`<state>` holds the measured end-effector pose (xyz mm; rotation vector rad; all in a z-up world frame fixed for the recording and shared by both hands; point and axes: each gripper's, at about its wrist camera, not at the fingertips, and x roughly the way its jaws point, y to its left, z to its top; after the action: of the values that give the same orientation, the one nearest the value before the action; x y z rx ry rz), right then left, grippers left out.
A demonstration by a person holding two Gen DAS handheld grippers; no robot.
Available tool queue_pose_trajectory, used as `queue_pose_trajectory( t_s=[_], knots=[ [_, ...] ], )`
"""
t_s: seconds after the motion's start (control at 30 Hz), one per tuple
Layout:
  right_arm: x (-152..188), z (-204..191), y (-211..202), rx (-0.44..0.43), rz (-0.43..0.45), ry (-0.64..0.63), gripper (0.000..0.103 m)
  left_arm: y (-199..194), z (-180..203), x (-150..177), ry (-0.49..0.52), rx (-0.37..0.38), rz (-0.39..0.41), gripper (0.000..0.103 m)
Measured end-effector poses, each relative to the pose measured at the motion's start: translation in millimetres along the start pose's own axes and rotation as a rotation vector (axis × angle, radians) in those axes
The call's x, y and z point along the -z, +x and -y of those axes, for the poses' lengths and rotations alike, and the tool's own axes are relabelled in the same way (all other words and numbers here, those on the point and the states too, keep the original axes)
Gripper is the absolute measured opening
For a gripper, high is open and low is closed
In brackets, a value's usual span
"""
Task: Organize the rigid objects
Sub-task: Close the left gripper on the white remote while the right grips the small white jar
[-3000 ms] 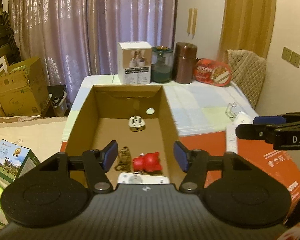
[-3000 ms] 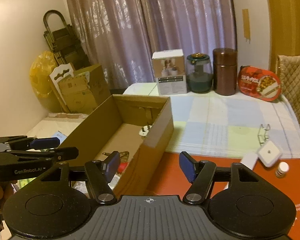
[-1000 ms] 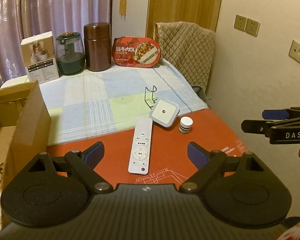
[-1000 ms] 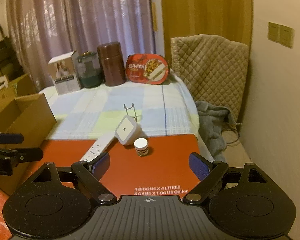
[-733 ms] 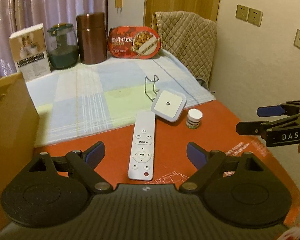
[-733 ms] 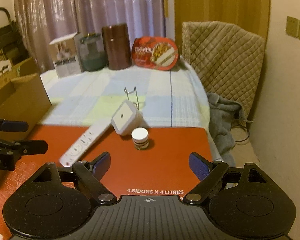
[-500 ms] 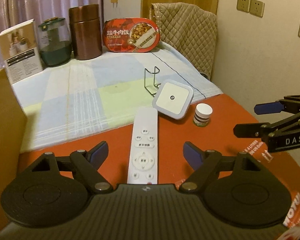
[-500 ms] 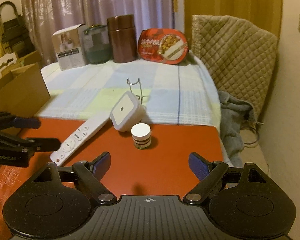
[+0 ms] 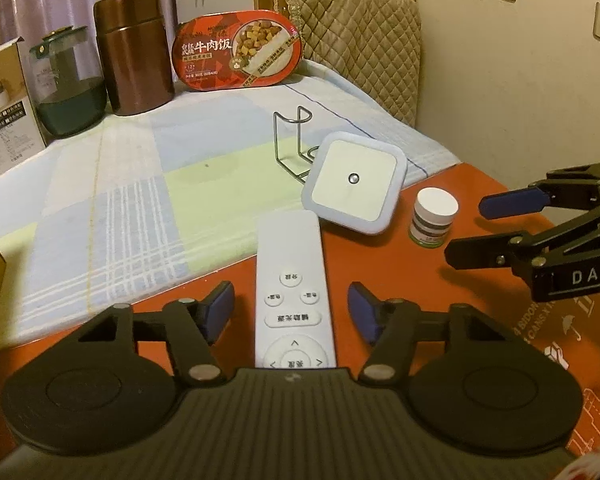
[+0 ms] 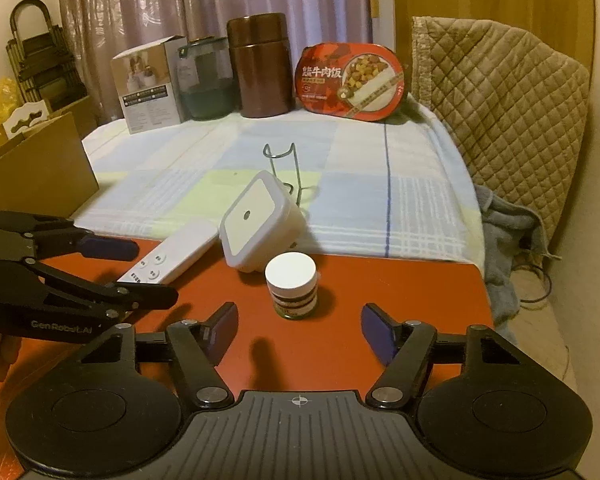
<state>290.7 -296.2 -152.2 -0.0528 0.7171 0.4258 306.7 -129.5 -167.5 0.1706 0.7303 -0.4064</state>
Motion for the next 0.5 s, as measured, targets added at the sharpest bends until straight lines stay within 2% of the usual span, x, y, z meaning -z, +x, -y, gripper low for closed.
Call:
queue_pose_trajectory(
  t_s=[0.1,0.5],
  knots=[
    [1.4,0.4,5.2,-0.007,0.012,-0.007,0.064,3.0,-1.9,1.0,0.006,0.008,0.005,0.047],
    [1.0,-2.9,17.1,-0.012,0.045,-0.039,0.06,3.6,-1.8,4.0,-0.008,0.022,0.041,0.034]
  ],
)
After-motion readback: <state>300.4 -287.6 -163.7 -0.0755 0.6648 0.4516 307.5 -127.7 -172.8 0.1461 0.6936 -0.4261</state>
